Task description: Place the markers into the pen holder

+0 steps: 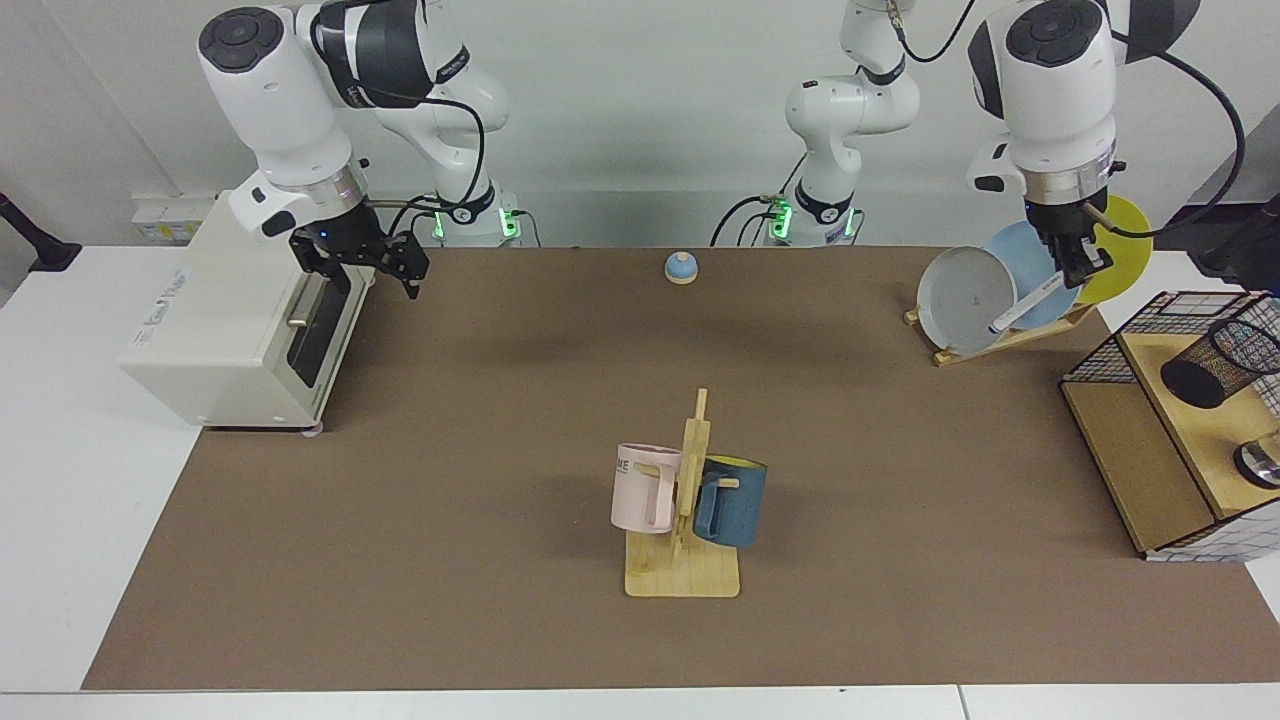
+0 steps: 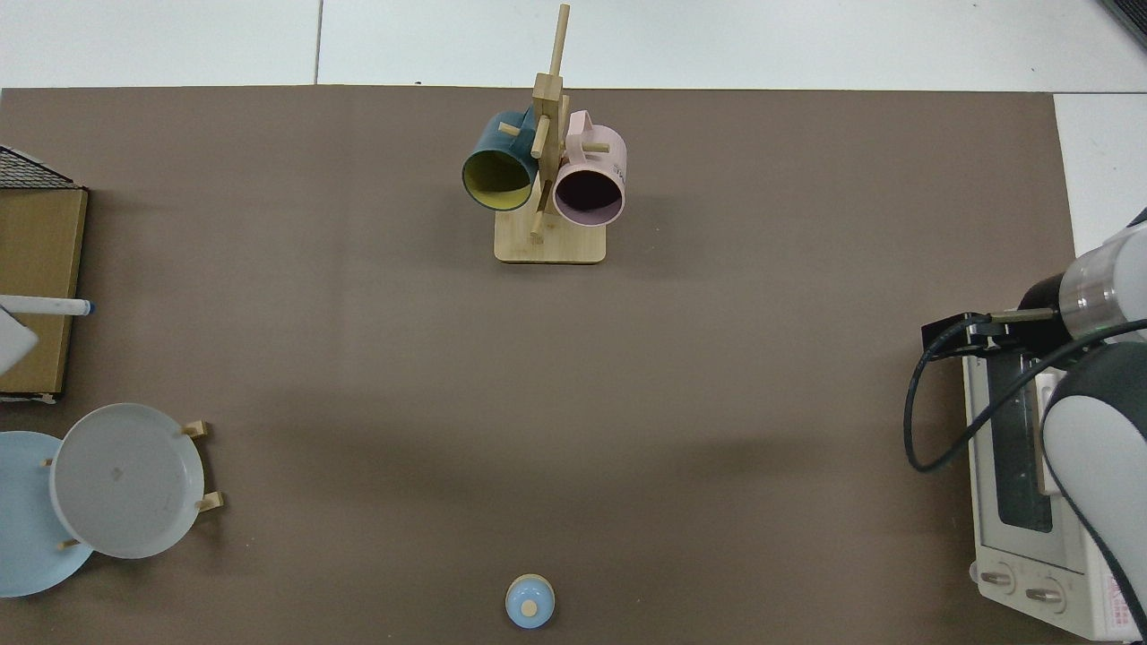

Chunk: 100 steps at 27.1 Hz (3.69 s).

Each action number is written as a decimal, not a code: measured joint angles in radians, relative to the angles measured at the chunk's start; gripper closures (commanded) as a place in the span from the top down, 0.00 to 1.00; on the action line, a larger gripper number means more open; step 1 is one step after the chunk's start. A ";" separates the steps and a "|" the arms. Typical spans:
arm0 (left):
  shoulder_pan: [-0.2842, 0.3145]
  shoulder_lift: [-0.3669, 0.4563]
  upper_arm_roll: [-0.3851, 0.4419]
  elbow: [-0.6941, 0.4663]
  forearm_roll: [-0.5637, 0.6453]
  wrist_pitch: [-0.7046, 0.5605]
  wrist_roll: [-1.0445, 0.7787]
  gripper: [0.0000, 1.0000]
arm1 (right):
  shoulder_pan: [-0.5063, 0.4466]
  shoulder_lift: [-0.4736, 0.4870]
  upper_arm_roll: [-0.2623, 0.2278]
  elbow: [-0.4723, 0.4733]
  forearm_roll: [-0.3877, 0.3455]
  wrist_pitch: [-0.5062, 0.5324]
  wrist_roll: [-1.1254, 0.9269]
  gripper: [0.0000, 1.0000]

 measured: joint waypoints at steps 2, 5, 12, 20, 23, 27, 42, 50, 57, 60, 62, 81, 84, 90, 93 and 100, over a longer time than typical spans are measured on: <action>0.020 0.001 0.000 0.000 0.019 0.025 0.036 0.00 | 0.000 0.000 0.000 0.000 -0.001 0.009 0.000 1.00; 0.051 0.002 0.001 0.002 0.047 0.066 0.091 0.00 | 0.000 0.000 0.000 0.000 -0.001 0.026 0.000 1.00; 0.137 0.007 0.002 0.005 0.079 0.166 0.222 0.00 | -0.001 0.000 -0.002 -0.005 -0.002 0.068 0.009 1.00; 0.240 0.022 0.003 0.006 0.083 0.324 0.379 0.00 | -0.002 -0.001 -0.001 -0.004 -0.002 0.080 0.010 1.00; 0.270 0.028 0.002 0.008 0.085 0.373 0.424 0.00 | -0.001 -0.003 -0.001 -0.003 -0.002 0.080 0.010 1.00; 0.317 0.044 0.002 0.014 0.087 0.442 0.496 0.00 | -0.002 -0.004 -0.001 -0.003 -0.002 0.080 0.010 1.00; 0.418 0.117 0.002 0.047 0.087 0.584 0.609 0.00 | -0.002 -0.004 -0.001 -0.003 -0.002 0.081 0.010 1.00; 0.443 0.155 0.002 0.049 0.086 0.618 0.610 0.00 | -0.002 -0.004 -0.001 -0.003 -0.002 0.081 0.010 1.00; 0.443 0.164 -0.004 0.049 0.086 0.616 0.613 0.93 | -0.002 -0.004 -0.001 -0.003 -0.002 0.081 0.010 1.00; 0.442 0.165 -0.007 0.049 0.083 0.616 0.614 1.00 | -0.002 -0.004 -0.001 -0.003 -0.002 0.081 0.010 1.00; 0.442 0.165 -0.007 0.049 0.075 0.616 0.613 1.00 | -0.002 -0.004 -0.001 -0.003 -0.002 0.081 0.010 1.00; 0.440 0.143 -0.126 0.113 -0.167 0.414 0.422 1.00 | -0.002 -0.004 -0.001 -0.002 -0.002 0.081 0.010 1.00; 0.440 0.135 -0.160 0.115 -0.202 0.352 0.291 1.00 | -0.002 -0.004 -0.001 -0.002 -0.002 0.081 0.010 1.00; 0.439 0.132 -0.227 0.115 -0.285 0.249 -0.022 1.00 | -0.002 -0.004 -0.001 -0.002 -0.002 0.081 0.010 1.00; 0.439 0.131 -0.263 0.115 -0.320 0.191 -0.210 1.00 | -0.002 -0.004 -0.001 -0.002 -0.002 0.081 0.010 1.00; 0.438 0.128 -0.358 0.115 -0.385 0.090 -0.612 1.00 | -0.002 -0.004 -0.001 -0.002 -0.002 0.081 0.010 1.00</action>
